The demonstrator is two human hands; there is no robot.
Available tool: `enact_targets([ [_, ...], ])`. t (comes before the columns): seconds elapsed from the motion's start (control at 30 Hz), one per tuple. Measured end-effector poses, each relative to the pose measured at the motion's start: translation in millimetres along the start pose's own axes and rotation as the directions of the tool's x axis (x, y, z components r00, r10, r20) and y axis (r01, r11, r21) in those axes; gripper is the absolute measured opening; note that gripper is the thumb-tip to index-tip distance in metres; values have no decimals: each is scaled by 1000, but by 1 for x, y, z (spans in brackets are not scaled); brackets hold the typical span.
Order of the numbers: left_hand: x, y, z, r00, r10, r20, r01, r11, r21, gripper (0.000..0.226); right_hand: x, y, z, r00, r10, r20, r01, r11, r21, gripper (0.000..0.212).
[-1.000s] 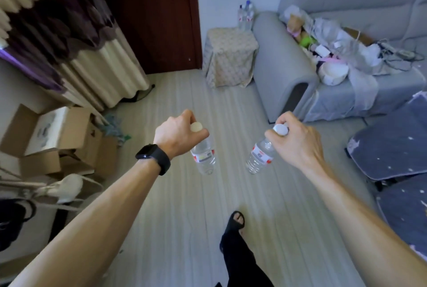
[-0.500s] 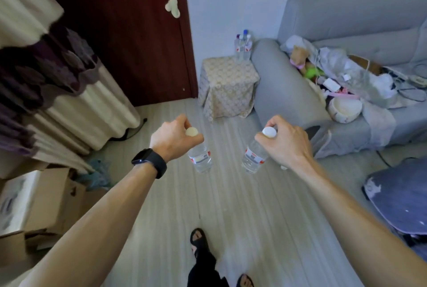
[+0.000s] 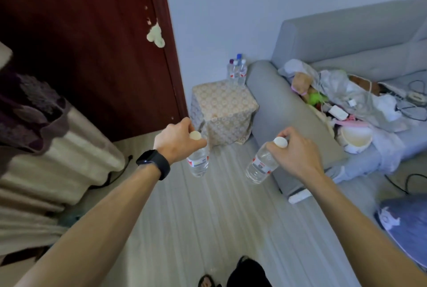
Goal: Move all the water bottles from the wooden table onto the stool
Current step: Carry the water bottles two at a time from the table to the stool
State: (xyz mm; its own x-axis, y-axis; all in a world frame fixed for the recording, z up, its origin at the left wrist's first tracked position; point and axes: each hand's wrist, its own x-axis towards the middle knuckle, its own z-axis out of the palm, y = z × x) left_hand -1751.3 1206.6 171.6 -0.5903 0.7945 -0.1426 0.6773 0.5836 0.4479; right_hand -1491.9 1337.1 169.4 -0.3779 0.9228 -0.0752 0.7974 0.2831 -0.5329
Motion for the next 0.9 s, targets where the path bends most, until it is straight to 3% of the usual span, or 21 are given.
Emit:
enact_targets([
  [0.7,424,58,20,988,-111,104,118,991,-64,39,436,-45,29,994,36,105,-35,999,-14,30],
  [0.9,541,68,30,985,-65,159,72,997,-38,36,538,-56,51,990,80,113,-80,997,-10,27],
])
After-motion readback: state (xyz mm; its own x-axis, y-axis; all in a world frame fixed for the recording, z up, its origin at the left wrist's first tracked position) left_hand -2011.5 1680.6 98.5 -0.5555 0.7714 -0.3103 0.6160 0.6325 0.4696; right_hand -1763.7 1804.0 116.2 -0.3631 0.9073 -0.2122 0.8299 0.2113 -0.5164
